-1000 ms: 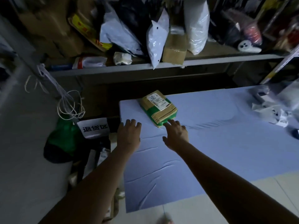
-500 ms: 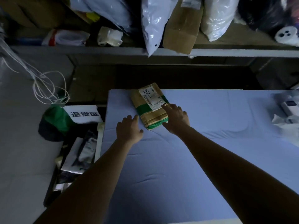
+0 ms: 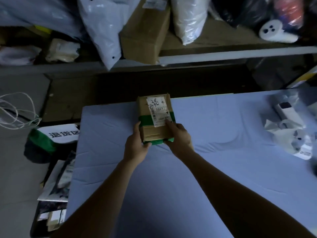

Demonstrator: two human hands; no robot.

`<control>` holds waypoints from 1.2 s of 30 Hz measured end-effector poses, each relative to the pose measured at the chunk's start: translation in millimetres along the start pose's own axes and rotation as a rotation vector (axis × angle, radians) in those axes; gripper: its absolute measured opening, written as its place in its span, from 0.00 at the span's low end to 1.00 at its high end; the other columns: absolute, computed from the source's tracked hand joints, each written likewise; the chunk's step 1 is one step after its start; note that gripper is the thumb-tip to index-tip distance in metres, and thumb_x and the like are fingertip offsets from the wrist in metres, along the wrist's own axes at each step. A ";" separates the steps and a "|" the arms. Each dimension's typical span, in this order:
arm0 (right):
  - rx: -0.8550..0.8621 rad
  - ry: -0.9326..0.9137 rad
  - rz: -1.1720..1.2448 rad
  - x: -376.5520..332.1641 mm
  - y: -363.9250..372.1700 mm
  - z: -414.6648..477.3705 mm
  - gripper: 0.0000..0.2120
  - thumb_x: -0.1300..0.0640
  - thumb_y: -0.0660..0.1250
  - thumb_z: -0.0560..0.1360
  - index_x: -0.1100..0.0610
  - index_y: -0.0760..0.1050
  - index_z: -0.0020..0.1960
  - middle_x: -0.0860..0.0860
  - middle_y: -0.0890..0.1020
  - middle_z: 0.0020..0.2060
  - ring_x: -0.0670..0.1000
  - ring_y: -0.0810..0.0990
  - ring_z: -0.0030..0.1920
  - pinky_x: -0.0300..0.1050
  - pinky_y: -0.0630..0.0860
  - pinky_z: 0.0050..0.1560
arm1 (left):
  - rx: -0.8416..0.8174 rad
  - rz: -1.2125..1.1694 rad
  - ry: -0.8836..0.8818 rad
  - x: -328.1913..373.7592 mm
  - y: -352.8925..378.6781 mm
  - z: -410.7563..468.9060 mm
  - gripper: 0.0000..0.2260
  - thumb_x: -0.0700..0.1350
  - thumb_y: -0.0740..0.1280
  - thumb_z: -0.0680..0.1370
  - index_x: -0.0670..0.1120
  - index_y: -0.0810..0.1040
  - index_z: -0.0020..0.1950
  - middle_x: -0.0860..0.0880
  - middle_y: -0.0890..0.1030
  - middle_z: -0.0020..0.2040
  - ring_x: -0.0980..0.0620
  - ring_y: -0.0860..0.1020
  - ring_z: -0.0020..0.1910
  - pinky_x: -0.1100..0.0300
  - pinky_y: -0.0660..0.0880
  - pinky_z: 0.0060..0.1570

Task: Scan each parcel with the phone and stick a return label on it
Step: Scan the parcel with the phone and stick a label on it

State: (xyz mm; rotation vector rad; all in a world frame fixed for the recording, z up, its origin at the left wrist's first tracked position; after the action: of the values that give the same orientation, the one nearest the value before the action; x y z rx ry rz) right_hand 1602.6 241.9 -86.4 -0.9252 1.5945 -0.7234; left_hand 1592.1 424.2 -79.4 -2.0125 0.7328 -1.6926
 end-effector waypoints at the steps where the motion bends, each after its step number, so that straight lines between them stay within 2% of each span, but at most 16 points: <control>1: 0.022 0.014 0.021 19.2 -14.6 -9.8 0.41 0.54 0.76 0.73 0.45 0.60 0.80 0.55 0.71 0.70 0.59 0.76 0.65 0.50 0.76 0.62 | -0.010 -0.002 0.016 16.5 15.8 -4.9 0.38 0.39 0.76 0.74 0.50 0.58 0.78 0.46 0.83 0.59 0.46 0.82 0.55 0.49 0.81 0.53; 4: 0.062 0.045 0.057 83.8 -65.5 -44.8 0.41 0.54 0.76 0.73 0.45 0.60 0.80 0.55 0.72 0.69 0.59 0.76 0.64 0.49 0.76 0.61 | -0.028 0.035 0.083 73.5 73.9 -22.3 0.40 0.40 0.77 0.73 0.51 0.57 0.79 0.47 0.82 0.62 0.46 0.82 0.56 0.53 0.80 0.53; 7: 0.081 0.078 0.027 167.2 -115.7 -90.7 0.41 0.53 0.76 0.72 0.44 0.60 0.80 0.56 0.73 0.67 0.60 0.76 0.62 0.50 0.76 0.58 | -0.066 0.064 0.134 129.1 152.5 -52.8 0.41 0.41 0.77 0.73 0.48 0.57 0.79 0.45 0.81 0.63 0.44 0.81 0.56 0.47 0.80 0.53; 12: 0.024 0.157 0.018 300.2 -168.8 -178.5 0.40 0.50 0.75 0.73 0.45 0.60 0.80 0.56 0.74 0.66 0.59 0.75 0.63 0.47 0.73 0.59 | -0.202 0.020 0.090 203.5 282.3 -126.9 0.39 0.41 0.76 0.74 0.48 0.57 0.79 0.46 0.79 0.66 0.44 0.79 0.61 0.50 0.78 0.57; 15: 0.017 0.203 0.013 360.7 -191.0 -210.9 0.39 0.50 0.74 0.74 0.46 0.60 0.80 0.56 0.76 0.64 0.59 0.76 0.62 0.46 0.72 0.58 | -0.266 0.006 0.058 239.2 336.8 -155.3 0.40 0.40 0.75 0.74 0.49 0.57 0.80 0.46 0.79 0.66 0.45 0.79 0.61 0.54 0.77 0.54; 18: -0.006 0.222 0.035 403.8 -201.1 -228.4 0.38 0.51 0.75 0.73 0.46 0.61 0.79 0.56 0.76 0.64 0.59 0.76 0.62 0.47 0.73 0.59 | -0.306 0.007 0.010 257.1 376.0 -170.9 0.40 0.41 0.75 0.73 0.50 0.57 0.80 0.45 0.80 0.64 0.45 0.80 0.59 0.51 0.79 0.54; 21: -0.035 0.190 0.078 424.7 -200.7 -236.6 0.37 0.54 0.74 0.74 0.47 0.63 0.79 0.56 0.76 0.67 0.59 0.75 0.65 0.47 0.73 0.61 | -0.284 -0.088 -0.169 256.3 395.8 -176.5 0.38 0.53 0.72 0.68 0.54 0.62 0.76 0.47 0.79 0.62 0.44 0.80 0.57 0.46 0.81 0.54; 23: -0.060 0.151 0.082 431.0 -199.1 -236.1 0.36 0.56 0.72 0.74 0.45 0.63 0.78 0.54 0.76 0.67 0.59 0.75 0.65 0.49 0.74 0.62 | -0.166 -0.151 -0.291 252.4 396.3 -171.9 0.31 0.61 0.70 0.65 0.54 0.69 0.66 0.48 0.79 0.58 0.43 0.80 0.56 0.45 0.81 0.54; 25: -0.103 0.148 0.083 441.0 -203.5 -231.2 0.38 0.54 0.70 0.72 0.41 0.59 0.78 0.53 0.78 0.65 0.59 0.77 0.63 0.51 0.77 0.59 | -0.049 -0.174 -0.356 249.5 393.5 -159.2 0.25 0.62 0.71 0.64 0.53 0.71 0.56 0.50 0.79 0.52 0.44 0.80 0.53 0.45 0.81 0.51; 26: -0.114 0.175 0.077 450.4 -208.8 -227.8 0.39 0.53 0.70 0.72 0.39 0.57 0.78 0.51 0.78 0.65 0.58 0.78 0.63 0.52 0.78 0.58 | -0.021 -0.178 -0.376 248.4 393.8 -150.7 0.24 0.61 0.73 0.65 0.50 0.73 0.54 0.50 0.79 0.50 0.44 0.81 0.52 0.46 0.82 0.50; 28: -0.068 0.275 0.015 478.0 -227.1 -220.3 0.39 0.51 0.71 0.71 0.40 0.57 0.78 0.50 0.78 0.65 0.57 0.77 0.64 0.53 0.78 0.59 | -0.020 -0.163 -0.394 247.0 399.0 -132.9 0.26 0.58 0.77 0.66 0.45 0.78 0.57 0.47 0.82 0.53 0.45 0.81 0.52 0.48 0.82 0.51; 31: 0.016 0.397 -0.160 518.1 -251.8 -211.5 0.36 0.52 0.73 0.70 0.49 0.63 0.75 0.54 0.74 0.67 0.58 0.71 0.67 0.55 0.73 0.63 | -0.024 -0.231 -0.448 242.4 410.7 -119.3 0.32 0.55 0.81 0.66 0.43 0.78 0.64 0.45 0.82 0.60 0.45 0.81 0.56 0.50 0.80 0.56; 34: -0.087 0.452 -0.324 551.6 -253.3 -203.5 0.42 0.46 0.77 0.70 0.53 0.59 0.76 0.57 0.68 0.71 0.61 0.67 0.70 0.58 0.68 0.67 | -0.002 -0.256 -0.437 241.9 415.1 -118.2 0.33 0.53 0.82 0.65 0.43 0.77 0.64 0.46 0.80 0.61 0.48 0.80 0.55 0.54 0.79 0.54; 36: -0.144 0.450 -0.406 574.0 -253.0 -200.1 0.40 0.43 0.77 0.69 0.53 0.61 0.73 0.57 0.71 0.67 0.61 0.71 0.68 0.57 0.71 0.64 | 0.008 -0.276 -0.438 241.7 412.3 -121.2 0.30 0.52 0.83 0.65 0.46 0.76 0.62 0.47 0.80 0.59 0.50 0.79 0.51 0.53 0.80 0.50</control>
State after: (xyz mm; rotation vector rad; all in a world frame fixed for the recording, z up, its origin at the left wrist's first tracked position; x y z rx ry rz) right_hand 1401.9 -384.4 -118.5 -1.2774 1.8888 -1.1748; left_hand 1449.1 -45.5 -125.0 -2.4482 0.3087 -1.3023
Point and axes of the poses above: each hand's wrist, its own z-axis towards the middle knuckle, its own y-axis out of the palm, x = y × z, the point moved 9 cm from there along z, towards the middle knuckle
